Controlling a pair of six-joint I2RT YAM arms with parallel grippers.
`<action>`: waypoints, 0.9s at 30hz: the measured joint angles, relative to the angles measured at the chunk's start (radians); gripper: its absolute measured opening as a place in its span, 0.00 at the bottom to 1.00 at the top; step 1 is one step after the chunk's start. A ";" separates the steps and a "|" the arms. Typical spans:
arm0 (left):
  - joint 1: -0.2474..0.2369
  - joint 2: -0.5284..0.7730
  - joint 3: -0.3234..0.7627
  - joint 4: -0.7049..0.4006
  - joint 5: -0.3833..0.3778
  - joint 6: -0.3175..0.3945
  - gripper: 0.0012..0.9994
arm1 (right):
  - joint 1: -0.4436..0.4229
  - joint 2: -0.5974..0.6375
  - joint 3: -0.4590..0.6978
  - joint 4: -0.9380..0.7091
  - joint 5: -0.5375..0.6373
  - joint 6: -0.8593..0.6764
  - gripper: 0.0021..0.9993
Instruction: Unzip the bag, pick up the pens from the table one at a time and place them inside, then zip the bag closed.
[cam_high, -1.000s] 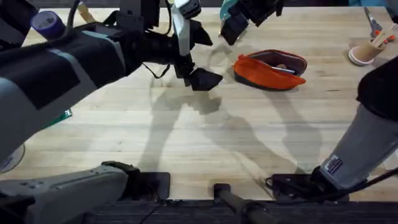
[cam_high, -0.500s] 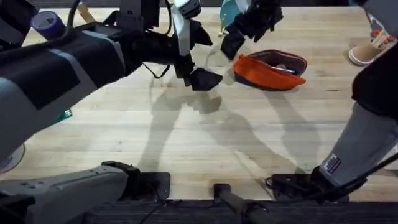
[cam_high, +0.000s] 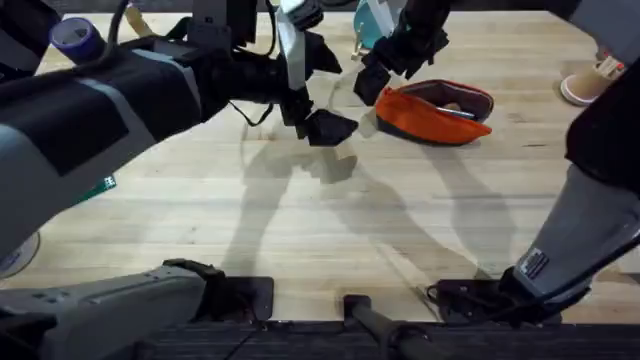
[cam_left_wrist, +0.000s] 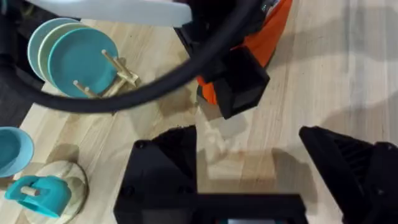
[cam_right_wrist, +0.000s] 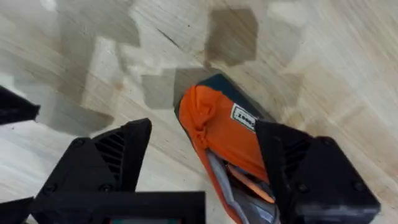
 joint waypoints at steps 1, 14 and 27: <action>0.000 0.000 0.000 0.000 0.000 0.000 1.00 | 0.000 0.000 -0.004 0.004 0.000 0.002 1.00; 0.000 0.000 0.000 0.000 0.000 0.000 1.00 | -0.001 0.000 -0.010 0.018 0.000 0.054 0.95; 0.000 0.000 0.000 0.000 0.000 0.000 1.00 | -0.001 0.002 -0.010 0.017 0.000 0.073 0.66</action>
